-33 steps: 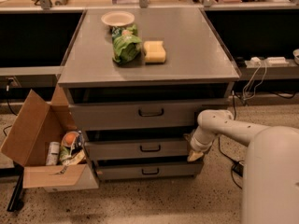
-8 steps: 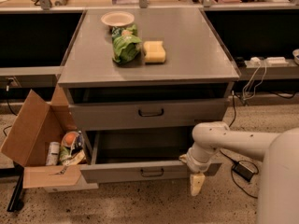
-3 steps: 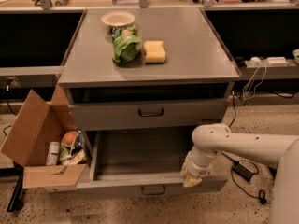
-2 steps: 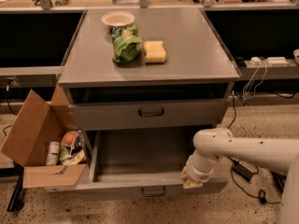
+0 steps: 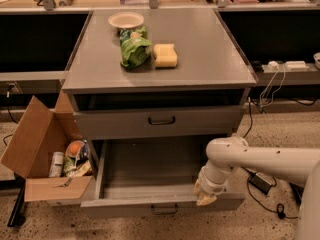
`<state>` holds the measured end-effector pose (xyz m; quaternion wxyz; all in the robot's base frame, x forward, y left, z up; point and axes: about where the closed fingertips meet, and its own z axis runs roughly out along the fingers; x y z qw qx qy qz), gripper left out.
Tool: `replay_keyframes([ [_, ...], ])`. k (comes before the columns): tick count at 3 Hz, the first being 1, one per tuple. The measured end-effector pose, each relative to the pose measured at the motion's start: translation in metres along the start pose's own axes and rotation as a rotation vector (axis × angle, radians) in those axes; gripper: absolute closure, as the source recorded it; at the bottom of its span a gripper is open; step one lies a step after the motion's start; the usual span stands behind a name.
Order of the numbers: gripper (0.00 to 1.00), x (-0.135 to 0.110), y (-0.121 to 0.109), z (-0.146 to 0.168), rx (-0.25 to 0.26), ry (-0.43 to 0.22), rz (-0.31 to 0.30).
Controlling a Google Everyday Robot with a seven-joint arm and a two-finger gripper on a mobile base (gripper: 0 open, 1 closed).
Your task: Open middle drawer
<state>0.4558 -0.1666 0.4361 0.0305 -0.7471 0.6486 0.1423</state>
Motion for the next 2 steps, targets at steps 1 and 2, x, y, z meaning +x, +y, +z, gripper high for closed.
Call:
replay_keyframes([
  [1,0.16,0.0,0.0,0.0,0.0,0.0,0.0],
  [2,0.0,0.0,0.0,0.0,0.0,0.0,0.0],
])
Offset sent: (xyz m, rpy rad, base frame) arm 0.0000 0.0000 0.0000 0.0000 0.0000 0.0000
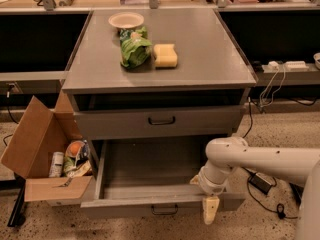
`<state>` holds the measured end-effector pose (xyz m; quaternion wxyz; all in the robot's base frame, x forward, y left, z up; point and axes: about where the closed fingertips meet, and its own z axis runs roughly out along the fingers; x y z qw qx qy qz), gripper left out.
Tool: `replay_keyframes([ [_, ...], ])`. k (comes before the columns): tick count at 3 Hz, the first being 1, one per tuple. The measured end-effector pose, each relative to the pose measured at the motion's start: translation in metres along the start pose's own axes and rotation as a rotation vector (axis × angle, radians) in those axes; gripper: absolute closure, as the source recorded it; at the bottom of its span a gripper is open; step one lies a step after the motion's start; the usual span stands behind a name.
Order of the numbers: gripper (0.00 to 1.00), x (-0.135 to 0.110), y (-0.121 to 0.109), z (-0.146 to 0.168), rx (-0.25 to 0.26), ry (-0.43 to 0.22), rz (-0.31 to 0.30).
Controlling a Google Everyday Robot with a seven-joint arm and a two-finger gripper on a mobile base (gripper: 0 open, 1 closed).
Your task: Open middle drawer
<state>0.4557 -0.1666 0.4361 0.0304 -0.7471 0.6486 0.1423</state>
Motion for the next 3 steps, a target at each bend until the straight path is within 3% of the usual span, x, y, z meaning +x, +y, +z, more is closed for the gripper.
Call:
replay_keyframes([
  [2,0.0,0.005,0.008,-0.019,0.039,-0.025,-0.012],
  [3,0.0,0.008,0.028,-0.052,0.124,-0.056,-0.038],
])
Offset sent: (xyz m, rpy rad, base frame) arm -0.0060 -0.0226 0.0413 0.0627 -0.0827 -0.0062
